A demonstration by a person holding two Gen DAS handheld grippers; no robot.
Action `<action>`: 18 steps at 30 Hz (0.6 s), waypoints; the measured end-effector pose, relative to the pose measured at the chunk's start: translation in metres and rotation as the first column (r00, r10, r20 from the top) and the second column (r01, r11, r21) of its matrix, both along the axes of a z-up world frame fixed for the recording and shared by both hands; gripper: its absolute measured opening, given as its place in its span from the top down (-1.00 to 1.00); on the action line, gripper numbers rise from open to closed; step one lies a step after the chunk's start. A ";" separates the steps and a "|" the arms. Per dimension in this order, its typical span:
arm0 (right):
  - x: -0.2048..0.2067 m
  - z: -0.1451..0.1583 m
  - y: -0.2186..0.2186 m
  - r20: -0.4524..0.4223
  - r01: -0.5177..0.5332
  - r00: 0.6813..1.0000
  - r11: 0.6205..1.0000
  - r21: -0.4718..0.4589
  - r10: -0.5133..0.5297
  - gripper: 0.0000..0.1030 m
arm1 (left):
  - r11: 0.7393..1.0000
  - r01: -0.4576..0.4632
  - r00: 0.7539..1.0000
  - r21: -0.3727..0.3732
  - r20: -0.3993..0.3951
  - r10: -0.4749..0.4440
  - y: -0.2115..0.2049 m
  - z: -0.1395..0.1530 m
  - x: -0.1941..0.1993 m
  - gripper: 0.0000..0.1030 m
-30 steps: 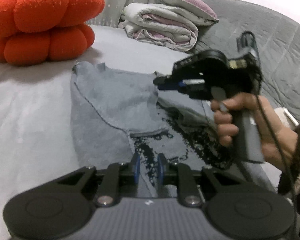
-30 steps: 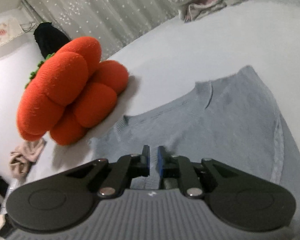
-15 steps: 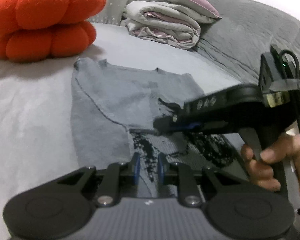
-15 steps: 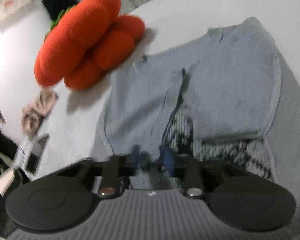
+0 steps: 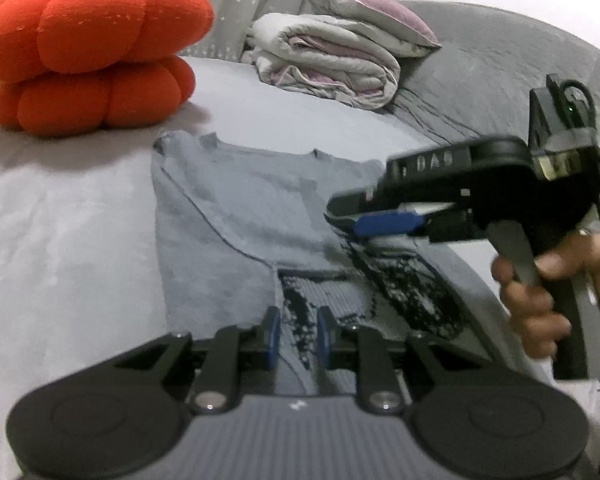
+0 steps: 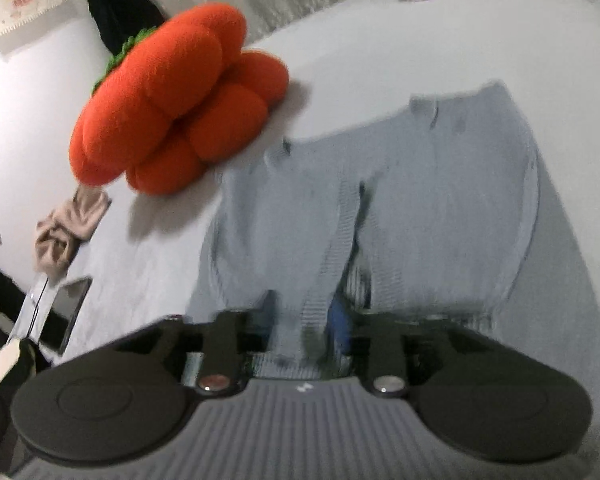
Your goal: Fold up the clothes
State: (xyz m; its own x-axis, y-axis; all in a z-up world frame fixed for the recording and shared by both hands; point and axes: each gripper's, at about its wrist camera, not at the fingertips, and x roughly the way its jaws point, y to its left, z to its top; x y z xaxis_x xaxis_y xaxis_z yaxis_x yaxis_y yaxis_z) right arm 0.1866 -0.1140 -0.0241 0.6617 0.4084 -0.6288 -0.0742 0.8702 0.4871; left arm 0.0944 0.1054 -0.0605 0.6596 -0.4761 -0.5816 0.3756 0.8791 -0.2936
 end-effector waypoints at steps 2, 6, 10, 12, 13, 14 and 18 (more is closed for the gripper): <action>0.012 0.001 -0.004 0.021 0.022 1.000 1.000 -0.005 -0.022 0.17 | 1.000 -0.006 1.000 0.000 -0.006 0.006 0.000 -0.002 0.001 0.62; 0.043 -0.010 -0.013 0.006 0.071 0.997 0.997 -0.010 -0.071 0.17 | 1.000 -0.010 1.000 -0.002 -0.004 0.010 0.001 -0.003 0.004 0.61; 0.065 -0.028 -0.017 0.010 0.088 0.996 0.996 -0.029 -0.088 0.17 | 1.000 -0.024 1.000 -0.019 0.001 0.024 0.003 -0.003 0.009 0.62; 0.071 -0.033 -0.017 0.037 0.087 0.996 0.996 -0.012 -0.086 0.25 | 0.999 -0.032 0.999 -0.031 0.005 0.032 0.005 -0.002 0.012 0.62; 0.073 -0.033 -0.016 0.051 0.081 0.995 0.997 -0.003 -0.081 0.34 | 0.999 -0.037 0.999 -0.039 0.008 0.037 0.006 -0.002 0.013 0.62; 0.075 -0.033 -0.015 0.061 0.072 0.996 0.997 -0.001 -0.072 0.69 | 0.998 -0.041 0.999 -0.047 0.011 0.042 0.006 -0.001 0.014 0.62; 0.067 -0.021 -0.012 0.178 0.101 0.980 0.994 -0.041 -0.092 0.92 | 0.997 -0.045 0.999 -0.064 -0.007 0.045 0.007 -0.003 0.019 0.61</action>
